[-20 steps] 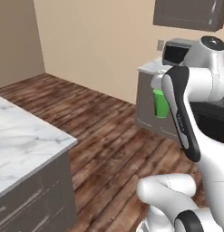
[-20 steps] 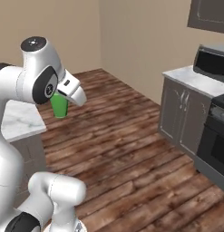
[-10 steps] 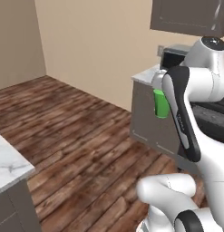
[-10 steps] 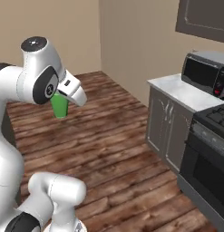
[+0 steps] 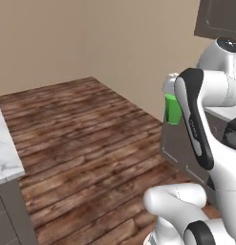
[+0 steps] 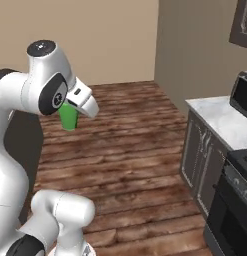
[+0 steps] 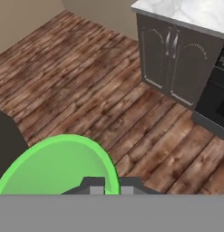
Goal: There is a tray on the dining counter. Grab the cup, mug, and pitcher and place them on the tray. The pitcher may be placed next to the tray if it cannot fit the tray.
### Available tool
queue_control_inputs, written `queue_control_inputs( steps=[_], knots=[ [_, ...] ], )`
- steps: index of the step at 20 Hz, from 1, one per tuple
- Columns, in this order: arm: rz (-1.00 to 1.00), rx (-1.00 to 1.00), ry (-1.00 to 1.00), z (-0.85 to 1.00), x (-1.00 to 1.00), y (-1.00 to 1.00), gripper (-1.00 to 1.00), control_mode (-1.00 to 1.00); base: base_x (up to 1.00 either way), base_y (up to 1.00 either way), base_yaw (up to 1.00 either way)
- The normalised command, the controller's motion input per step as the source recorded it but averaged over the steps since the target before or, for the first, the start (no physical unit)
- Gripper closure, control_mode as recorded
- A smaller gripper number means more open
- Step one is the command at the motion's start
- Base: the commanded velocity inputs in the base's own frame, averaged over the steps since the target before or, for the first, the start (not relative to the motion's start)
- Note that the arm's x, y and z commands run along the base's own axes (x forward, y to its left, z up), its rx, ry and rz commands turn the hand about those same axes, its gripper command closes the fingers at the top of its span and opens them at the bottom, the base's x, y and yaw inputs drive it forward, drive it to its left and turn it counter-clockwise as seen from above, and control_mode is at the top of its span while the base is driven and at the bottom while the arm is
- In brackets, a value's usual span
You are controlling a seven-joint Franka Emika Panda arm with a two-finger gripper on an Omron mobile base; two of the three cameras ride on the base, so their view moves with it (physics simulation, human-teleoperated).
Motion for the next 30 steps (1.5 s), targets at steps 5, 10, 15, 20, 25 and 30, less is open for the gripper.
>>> queue_control_inputs(
  steps=[5, 10, 15, 20, 25, 30],
  knots=[
    [0.0, 0.0, 0.0, 0.0, 0.0, 0.0, 1.0, 1.0, 0.21, -0.73, 0.49],
    [0.0, 0.0, 0.0, 0.0, 0.0, 0.0, 1.0, 1.0, 0.35, -0.65, 0.43],
    [0.0, 0.0, 0.0, 0.0, 0.0, 0.0, 1.0, 1.0, 0.5, -0.37, 0.19],
    [0.0, 0.0, 0.0, 0.0, 0.0, 0.0, 1.0, 1.0, 0.91, 0.0, 0.02],
    [0.0, 0.0, 0.0, 0.0, 0.0, 0.0, 1.0, 1.0, 1.0, 0.0, 0.0],
    [0.0, 0.0, 0.0, 0.0, 0.0, 0.0, 1.0, 1.0, 1.0, 0.0, 0.01]
  ],
)
